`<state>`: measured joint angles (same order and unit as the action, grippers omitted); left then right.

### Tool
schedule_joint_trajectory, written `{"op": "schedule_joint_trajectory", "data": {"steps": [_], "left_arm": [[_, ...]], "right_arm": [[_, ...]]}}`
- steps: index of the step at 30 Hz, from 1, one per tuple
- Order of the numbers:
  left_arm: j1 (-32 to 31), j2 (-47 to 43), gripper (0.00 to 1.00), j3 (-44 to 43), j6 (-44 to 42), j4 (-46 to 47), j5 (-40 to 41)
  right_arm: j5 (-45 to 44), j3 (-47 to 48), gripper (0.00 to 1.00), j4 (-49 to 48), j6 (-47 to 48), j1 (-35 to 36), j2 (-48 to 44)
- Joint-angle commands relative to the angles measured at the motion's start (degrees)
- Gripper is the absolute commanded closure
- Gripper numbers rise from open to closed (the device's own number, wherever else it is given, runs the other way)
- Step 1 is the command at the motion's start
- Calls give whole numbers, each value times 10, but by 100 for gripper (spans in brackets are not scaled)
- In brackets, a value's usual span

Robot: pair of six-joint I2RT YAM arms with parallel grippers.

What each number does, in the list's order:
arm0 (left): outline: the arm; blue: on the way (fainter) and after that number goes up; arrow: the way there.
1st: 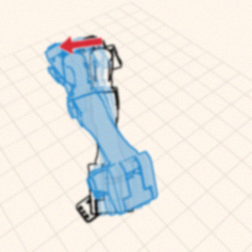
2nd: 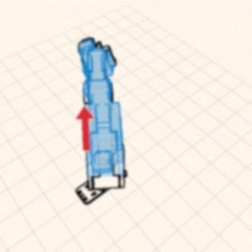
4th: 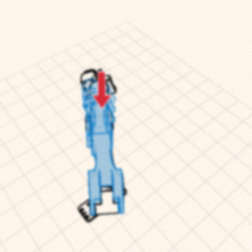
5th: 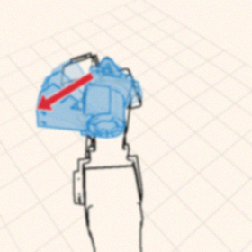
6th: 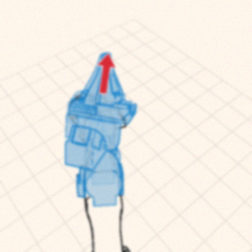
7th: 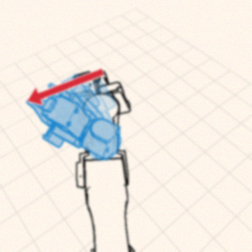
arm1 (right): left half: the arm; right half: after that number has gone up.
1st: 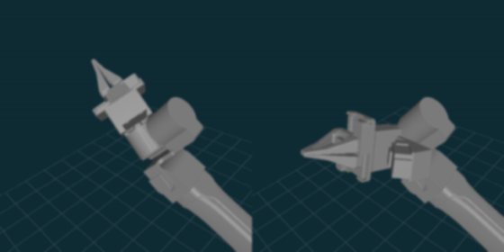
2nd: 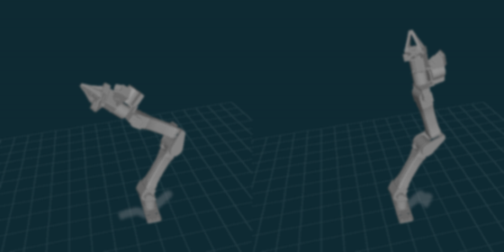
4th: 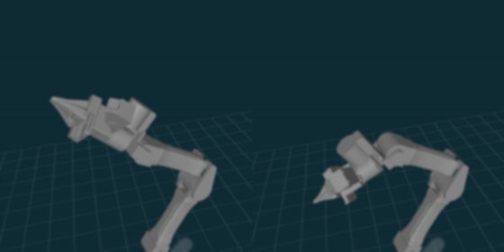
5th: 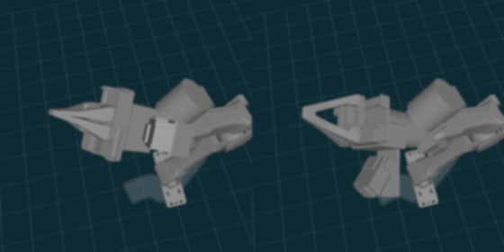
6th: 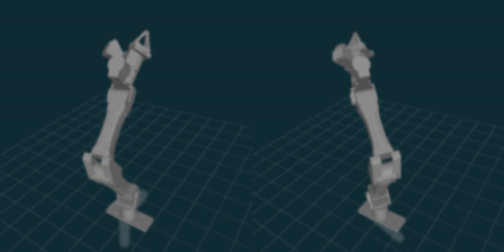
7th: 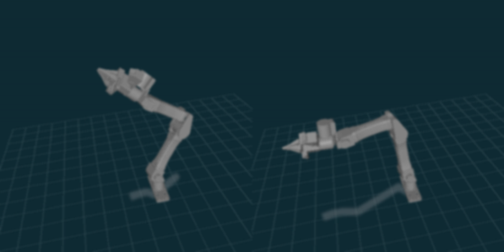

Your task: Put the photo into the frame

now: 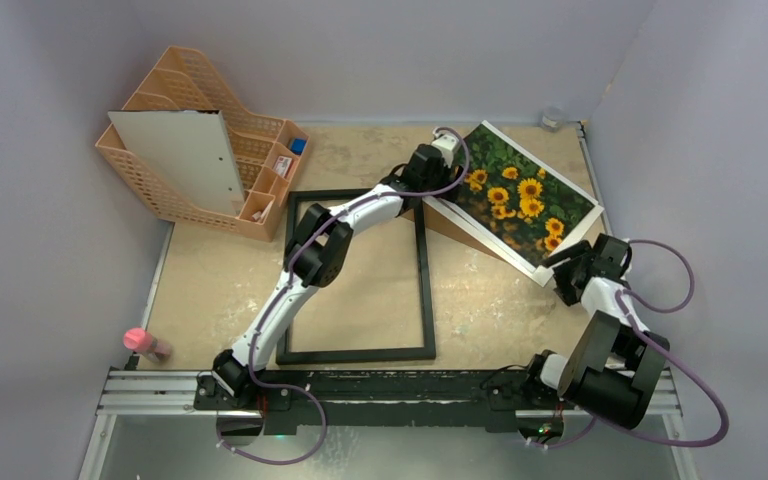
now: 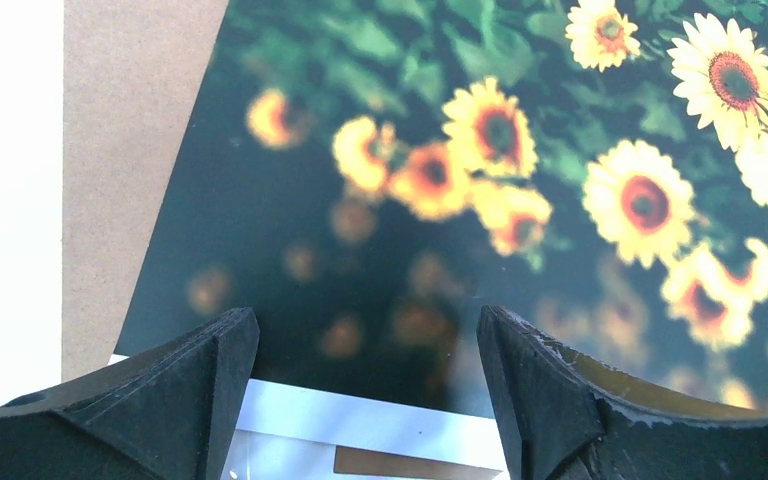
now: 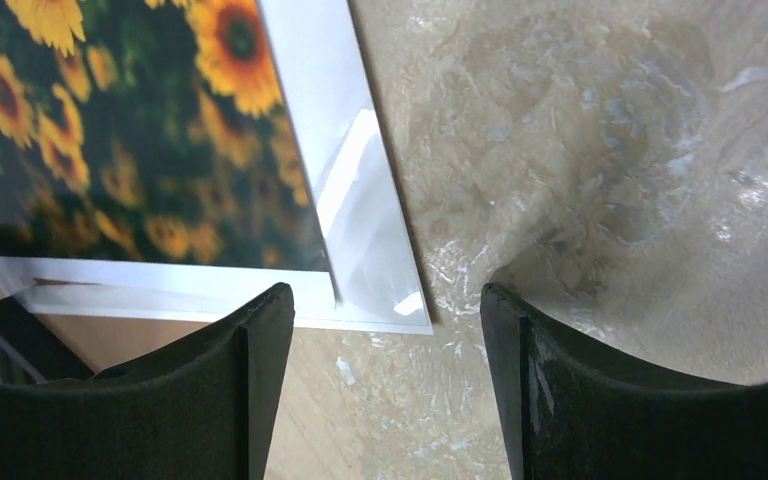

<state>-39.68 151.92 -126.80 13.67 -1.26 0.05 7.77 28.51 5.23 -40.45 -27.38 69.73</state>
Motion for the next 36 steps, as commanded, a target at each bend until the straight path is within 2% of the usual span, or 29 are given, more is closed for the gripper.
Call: {"op": "schedule_joint_trajectory", "data": {"steps": [1, 11, 17, 22, 28, 36], "left_arm": [[11, -30, 14, 4, 16, -66, -41], [10, -81, 13, -1, 153, 47, -198], [-20, -51, 15, 10, 184, 71, -229], [-40, -19, 15, 7, 167, 52, -206], [-49, 17, 16, -2, 111, -68, -102], [-61, 51, 16, -27, 69, -160, -49]], "right_arm": [[-52, 11, 29, 50, -15, 0, 8], [24, 34, 39, -21, -6, 0, 76], [43, 26, 39, -47, -11, -1, 105], [76, 7, 40, -84, -13, -1, 97], [174, -35, 41, -191, -29, -5, 74], [260, -74, 43, -311, -67, -8, 58]]}}
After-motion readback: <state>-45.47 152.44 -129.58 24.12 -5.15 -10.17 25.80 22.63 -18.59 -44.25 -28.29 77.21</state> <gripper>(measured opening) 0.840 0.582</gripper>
